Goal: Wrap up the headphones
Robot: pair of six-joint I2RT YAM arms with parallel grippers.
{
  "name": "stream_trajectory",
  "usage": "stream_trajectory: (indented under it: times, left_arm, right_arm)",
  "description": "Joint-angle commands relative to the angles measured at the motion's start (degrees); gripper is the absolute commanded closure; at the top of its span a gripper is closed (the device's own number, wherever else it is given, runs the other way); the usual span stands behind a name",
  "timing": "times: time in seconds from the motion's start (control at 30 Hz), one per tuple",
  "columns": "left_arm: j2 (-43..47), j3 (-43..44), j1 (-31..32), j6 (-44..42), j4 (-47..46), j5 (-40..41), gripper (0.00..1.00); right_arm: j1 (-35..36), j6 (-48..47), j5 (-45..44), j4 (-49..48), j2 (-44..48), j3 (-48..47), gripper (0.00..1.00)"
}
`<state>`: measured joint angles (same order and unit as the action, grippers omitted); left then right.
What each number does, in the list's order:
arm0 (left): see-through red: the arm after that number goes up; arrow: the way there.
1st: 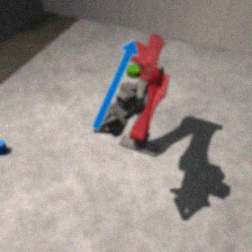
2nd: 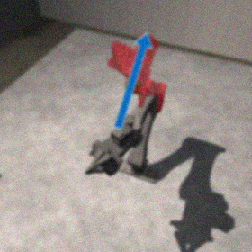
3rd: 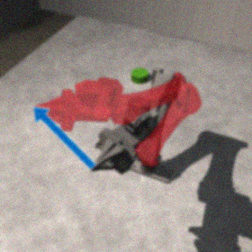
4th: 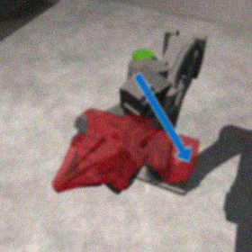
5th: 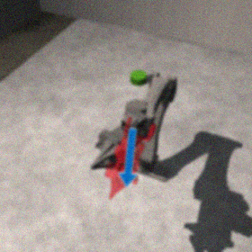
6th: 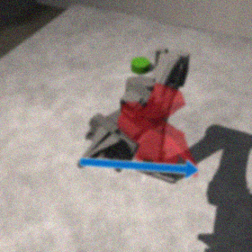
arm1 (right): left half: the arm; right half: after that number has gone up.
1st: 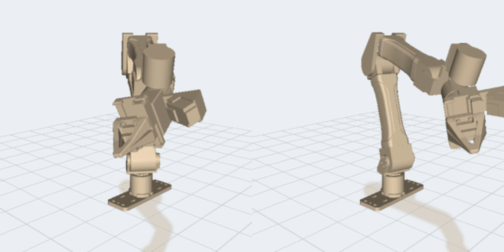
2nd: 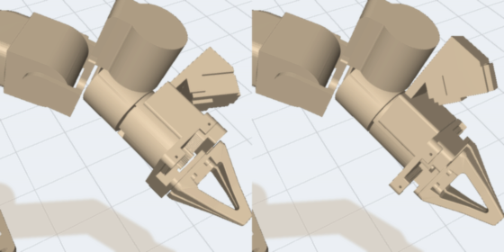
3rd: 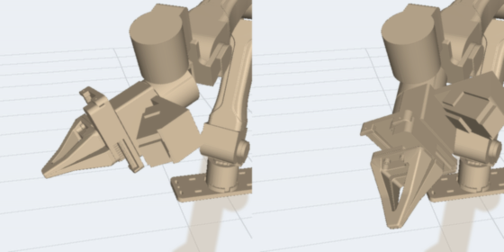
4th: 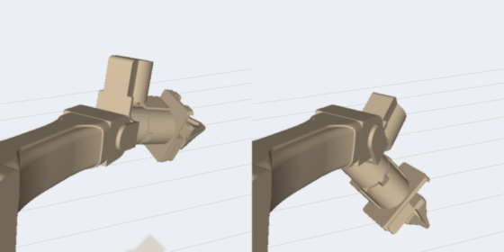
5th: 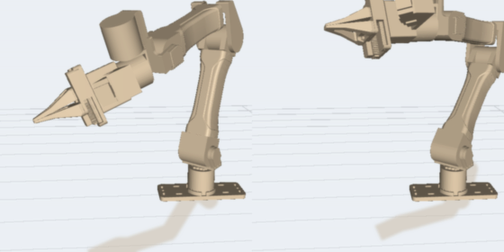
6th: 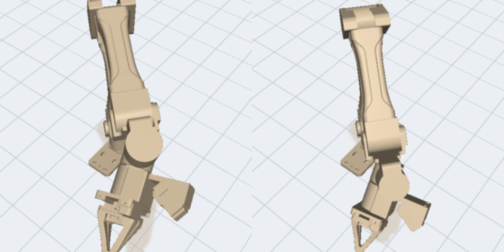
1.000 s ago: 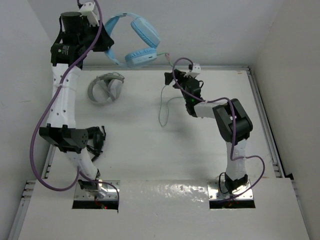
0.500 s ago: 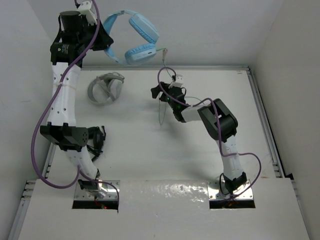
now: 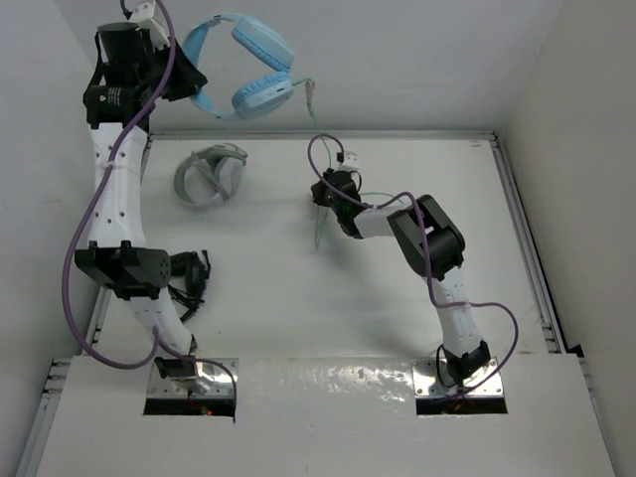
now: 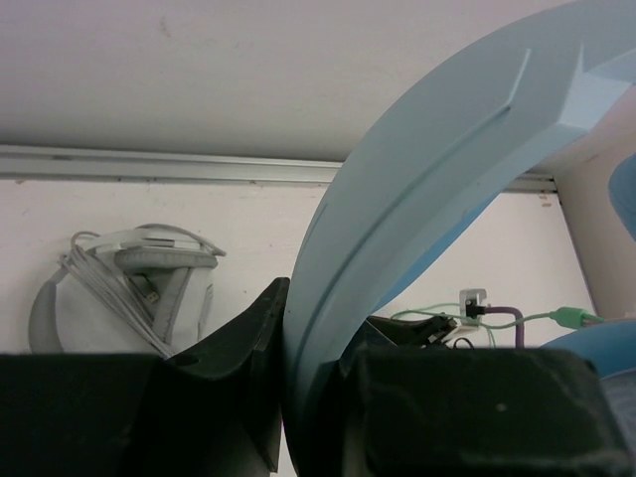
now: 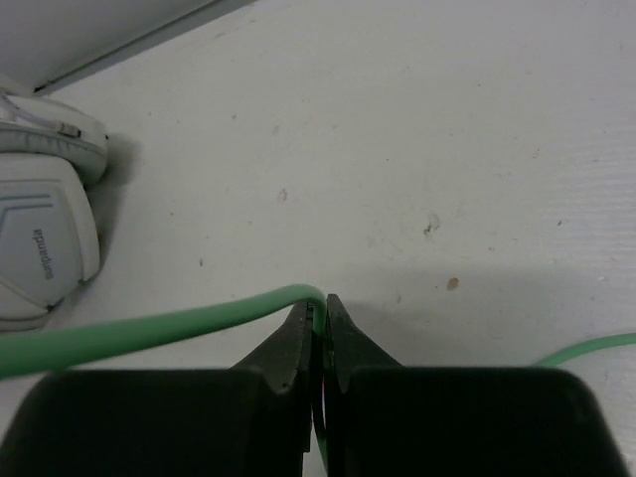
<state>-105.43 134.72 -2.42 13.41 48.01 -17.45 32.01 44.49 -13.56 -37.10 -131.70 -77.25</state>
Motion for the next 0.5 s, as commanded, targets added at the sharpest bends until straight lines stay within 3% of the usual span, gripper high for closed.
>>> stream_trajectory:
  times: [0.0,0.1,0.23,0.43,0.47]
  left_arm:
    - [2.0,0.6,-1.7,3.9,-5.5,-0.9,1.00]
    - [1.4,0.5,-2.9,4.1,-4.1,3.5,1.00]
    - [0.6,-1.5,-3.9,7.3,-4.3,7.2,1.00]
    - [-1.5,-5.2,-4.9,7.8,-6.1,6.5,1.00]
    - [-2.1,-5.9,-4.5,6.3,-6.5,7.2,1.00]
  right_arm:
    - [-0.1,-2.6,-1.1,0.8,2.5,1.0,1.00]
    - [0.2,-9.8,5.5,1.8,7.7,4.8,1.00]
    - [3.1,-25.4,18.3,8.3,21.3,13.0,1.00]
    - [10.7,-45.9,30.0,32.3,35.6,13.8,1.00]
    - [12.0,-49.1,32.2,41.7,38.3,12.5,1.00]
